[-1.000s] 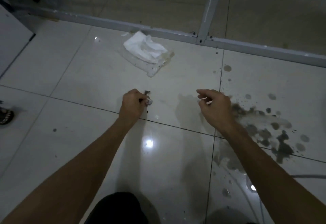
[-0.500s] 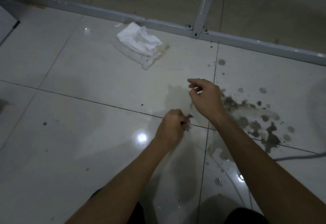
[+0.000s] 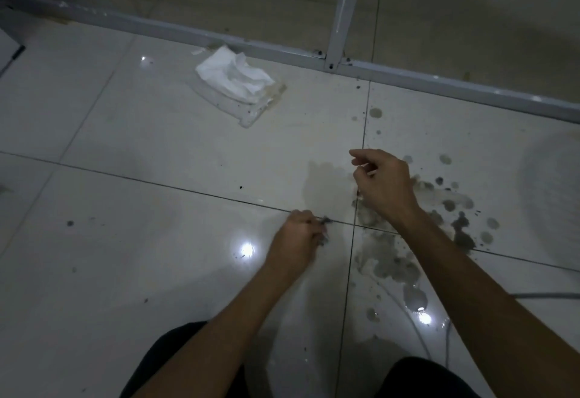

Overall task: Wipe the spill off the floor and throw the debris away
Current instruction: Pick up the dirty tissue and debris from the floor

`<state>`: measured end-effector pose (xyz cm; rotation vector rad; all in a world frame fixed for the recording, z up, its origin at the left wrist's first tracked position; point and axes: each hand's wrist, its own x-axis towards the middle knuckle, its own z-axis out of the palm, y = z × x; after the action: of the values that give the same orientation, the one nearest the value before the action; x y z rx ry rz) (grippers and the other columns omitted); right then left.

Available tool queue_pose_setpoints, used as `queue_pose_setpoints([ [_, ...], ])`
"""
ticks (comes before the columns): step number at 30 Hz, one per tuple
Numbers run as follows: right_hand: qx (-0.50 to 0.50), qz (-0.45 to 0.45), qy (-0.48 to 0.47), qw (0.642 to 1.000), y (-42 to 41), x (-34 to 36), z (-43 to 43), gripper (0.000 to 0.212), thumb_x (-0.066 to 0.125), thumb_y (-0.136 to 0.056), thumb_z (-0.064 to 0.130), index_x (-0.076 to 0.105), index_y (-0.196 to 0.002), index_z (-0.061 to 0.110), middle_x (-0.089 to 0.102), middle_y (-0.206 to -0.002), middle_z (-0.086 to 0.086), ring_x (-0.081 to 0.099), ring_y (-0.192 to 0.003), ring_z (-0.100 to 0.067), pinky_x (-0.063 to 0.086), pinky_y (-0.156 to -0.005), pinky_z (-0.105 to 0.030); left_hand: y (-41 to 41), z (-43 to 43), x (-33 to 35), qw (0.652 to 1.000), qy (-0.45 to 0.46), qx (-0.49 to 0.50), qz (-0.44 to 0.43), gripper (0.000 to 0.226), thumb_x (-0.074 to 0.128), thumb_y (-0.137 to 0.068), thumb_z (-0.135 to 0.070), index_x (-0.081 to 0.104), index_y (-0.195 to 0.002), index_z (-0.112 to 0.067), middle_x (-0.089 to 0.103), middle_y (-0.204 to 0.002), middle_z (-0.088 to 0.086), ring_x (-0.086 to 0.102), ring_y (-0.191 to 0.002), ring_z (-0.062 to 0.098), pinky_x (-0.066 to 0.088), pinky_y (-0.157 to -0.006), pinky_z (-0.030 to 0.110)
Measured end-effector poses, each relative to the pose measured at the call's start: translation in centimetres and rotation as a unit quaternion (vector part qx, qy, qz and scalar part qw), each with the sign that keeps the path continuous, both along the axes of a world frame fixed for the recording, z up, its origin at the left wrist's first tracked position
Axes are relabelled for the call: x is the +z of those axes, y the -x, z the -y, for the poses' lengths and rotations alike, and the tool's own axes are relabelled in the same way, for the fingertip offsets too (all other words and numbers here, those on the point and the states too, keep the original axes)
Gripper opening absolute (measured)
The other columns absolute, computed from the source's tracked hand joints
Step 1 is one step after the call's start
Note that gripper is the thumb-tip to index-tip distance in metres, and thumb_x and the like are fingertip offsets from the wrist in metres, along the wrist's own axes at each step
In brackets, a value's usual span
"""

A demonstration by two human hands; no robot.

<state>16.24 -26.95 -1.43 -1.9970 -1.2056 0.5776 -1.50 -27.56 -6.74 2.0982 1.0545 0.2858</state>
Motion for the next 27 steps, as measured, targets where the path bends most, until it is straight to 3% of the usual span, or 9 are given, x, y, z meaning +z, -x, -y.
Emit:
queue_pose_setpoints([
  [5,0.009,-0.008,-0.008,1.0,1.7,-0.6,-0.9,0.034,0.054,-0.082,0.001,0.068,-0.11,0.014,0.067,-0.095,-0.002,0.057,-0.077,-0.01,0.043,-0.071,-0.01,3.1,-5.9,-0.1,0.996,-0.081,0.025,-0.029,0.016,0.059,-0.082,-0.001,0.074,-0.085,-0.004,0.067,-0.088,0.017,0.056,-0.09,0.031,0.04,-0.078,0.031],
  [9,0.026,-0.021,-0.005,0.999,3.8,-1.0,-1.7,0.033,0.054,-0.082,0.0,0.068,-0.11,0.012,0.068,-0.098,-0.006,0.058,-0.078,-0.012,0.045,-0.074,-0.016,6.0,-9.2,-0.1,0.989,-0.113,0.088,-0.028,0.015,0.063,-0.077,0.004,0.075,-0.082,-0.005,0.068,-0.084,0.018,0.059,-0.081,0.033,0.043,-0.077,0.031],
  [12,0.038,-0.015,-0.01,0.999,4.9,-1.0,-2.2,0.033,0.054,-0.082,-0.001,0.068,-0.109,0.011,0.069,-0.097,-0.006,0.058,-0.076,-0.011,0.042,-0.07,-0.01,8.7,-11.0,-0.1,0.983,-0.137,0.12,-0.03,0.015,0.065,-0.075,0.005,0.075,-0.081,-0.005,0.069,-0.082,0.018,0.062,-0.077,0.032,0.05,-0.077,0.034],
  [16,0.058,-0.015,-0.006,0.998,6.0,-1.0,-2.8,0.032,0.055,-0.082,0.0,0.068,-0.109,0.012,0.069,-0.099,-0.006,0.058,-0.078,-0.011,0.042,-0.072,-0.014,12.8,-13.0,0.0,0.974,-0.173,0.148,-0.023,0.016,0.067,-0.07,0.01,0.075,-0.078,-0.003,0.071,-0.075,0.019,0.066,-0.066,0.028,0.051,-0.073,0.027],
  [20,0.078,-0.019,-0.004,0.997,8.0,-1.3,-3.1,0.033,0.055,-0.082,0.0,0.068,-0.11,0.012,0.069,-0.099,-0.004,0.057,-0.078,-0.009,0.037,-0.068,-0.001,17.4,-14.1,0.1,0.961,-0.181,0.2,-0.066,0.014,0.07,-0.069,0.007,0.075,-0.08,-0.001,0.07,-0.076,0.021,0.066,-0.067,0.03,0.05,-0.073,0.029],
  [23,0.096,-0.042,-0.005,0.994,10.8,-1.5,-3.6,0.034,0.054,-0.082,0.0,0.068,-0.11,0.013,0.068,-0.098,-0.004,0.057,-0.078,-0.009,0.036,-0.068,-0.001,20.9,-14.3,0.3,0.95,-0.174,0.24,-0.098,0.014,0.07,-0.07,0.005,0.074,-0.082,0.0,0.068,-0.077,0.024,0.066,-0.069,0.034,0.053,-0.072,0.038],
  [27,0.121,-0.065,-0.022,0.99,14.6,-1.3,-4.6,0.034,0.054,-0.082,0.0,0.068,-0.111,0.011,0.068,-0.099,-0.005,0.058,-0.079,-0.011,0.037,-0.068,-0.003,25.0,-13.9,0.3,0.94,-0.173,0.261,-0.134,0.015,0.07,-0.07,0.005,0.074,-0.083,0.0,0.068,-0.078,0.024,0.064,-0.068,0.035,0.051,-0.069,0.036],
])
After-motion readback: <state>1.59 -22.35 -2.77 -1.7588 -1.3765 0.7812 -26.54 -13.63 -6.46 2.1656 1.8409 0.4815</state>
